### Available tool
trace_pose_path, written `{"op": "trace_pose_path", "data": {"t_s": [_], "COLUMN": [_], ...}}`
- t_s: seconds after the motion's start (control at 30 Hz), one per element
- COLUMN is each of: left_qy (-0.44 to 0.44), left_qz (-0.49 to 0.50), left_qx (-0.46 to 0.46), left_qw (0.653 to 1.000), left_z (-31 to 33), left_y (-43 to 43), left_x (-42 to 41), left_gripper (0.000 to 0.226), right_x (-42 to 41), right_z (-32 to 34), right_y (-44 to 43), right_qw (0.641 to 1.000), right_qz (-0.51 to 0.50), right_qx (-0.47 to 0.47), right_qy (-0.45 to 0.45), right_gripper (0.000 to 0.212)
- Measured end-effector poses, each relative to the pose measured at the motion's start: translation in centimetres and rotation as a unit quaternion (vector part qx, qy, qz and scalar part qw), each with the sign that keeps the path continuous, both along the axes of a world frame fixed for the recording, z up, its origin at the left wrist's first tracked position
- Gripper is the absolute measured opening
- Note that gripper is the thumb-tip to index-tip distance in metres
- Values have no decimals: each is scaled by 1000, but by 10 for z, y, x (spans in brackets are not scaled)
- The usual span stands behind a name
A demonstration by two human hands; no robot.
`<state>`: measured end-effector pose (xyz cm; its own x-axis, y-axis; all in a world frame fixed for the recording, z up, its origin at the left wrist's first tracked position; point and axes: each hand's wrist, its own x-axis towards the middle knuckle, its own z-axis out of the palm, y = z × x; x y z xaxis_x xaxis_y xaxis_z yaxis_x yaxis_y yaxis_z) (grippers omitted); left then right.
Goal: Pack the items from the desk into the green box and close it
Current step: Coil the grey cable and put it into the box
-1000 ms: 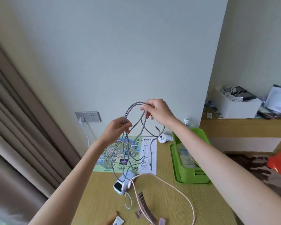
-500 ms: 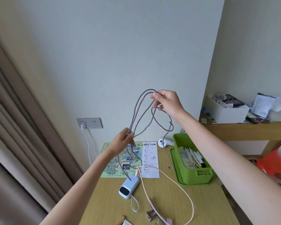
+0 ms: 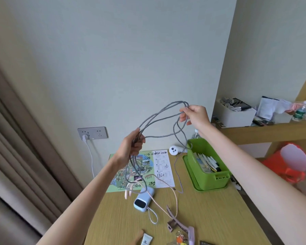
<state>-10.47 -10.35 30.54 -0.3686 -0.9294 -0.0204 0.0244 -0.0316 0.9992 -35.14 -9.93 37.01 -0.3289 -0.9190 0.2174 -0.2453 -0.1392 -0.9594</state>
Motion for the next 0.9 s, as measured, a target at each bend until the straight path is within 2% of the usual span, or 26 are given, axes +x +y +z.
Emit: {"op": "trace_pose_path", "data": {"t_s": [0.1,0.2,0.3,0.37,0.47,0.6,0.63,0.7,0.73,0.8,0.87,0.9], "left_qy": [-7,-54,-67,-75,-80,-74,-70,-60,-55,-46,-41,-40], "left_qz": [-25,-11,-3,-2,-7,-15,-16,-15,-14,-14,-20,-24], "left_qx": [-17,-61,-56,-53,-52,-40,-36,-28,-24,-17,-16,-17], "left_qw": [1000,997,996,996,995,996,997,998,998,999,999,999], "left_z": [2,-1,-1,-1,0,-3,-4,-4,-3,-3,-2,-2], "left_y": [-1,-5,-11,-16,-22,-26,-26,-27,-28,-29,-31,-32], "left_x": [10,16,19,19,17,10,8,3,1,-1,-3,-3], "left_gripper": [41,37,37,36,36,36,36,36,35,34,34,34], "right_x": [4,6,6,6,9,25,32,47,56,75,96,105], "right_z": [-31,-51,-63,-71,-85,-114,-122,-140,-149,-167,-182,-188], "right_y": [2,0,-2,-2,2,20,26,36,40,46,46,45], "right_qw": [998,991,985,984,985,987,986,977,962,926,911,909], "right_qz": [-12,25,53,49,12,-41,-29,69,137,240,265,253], "right_qx": [64,112,139,153,171,127,129,164,190,229,242,236], "right_qy": [-22,-75,-90,-75,-12,86,99,118,139,180,205,233], "right_gripper": [22,25,28,30,44,26,22,23,29,56,77,76]}}
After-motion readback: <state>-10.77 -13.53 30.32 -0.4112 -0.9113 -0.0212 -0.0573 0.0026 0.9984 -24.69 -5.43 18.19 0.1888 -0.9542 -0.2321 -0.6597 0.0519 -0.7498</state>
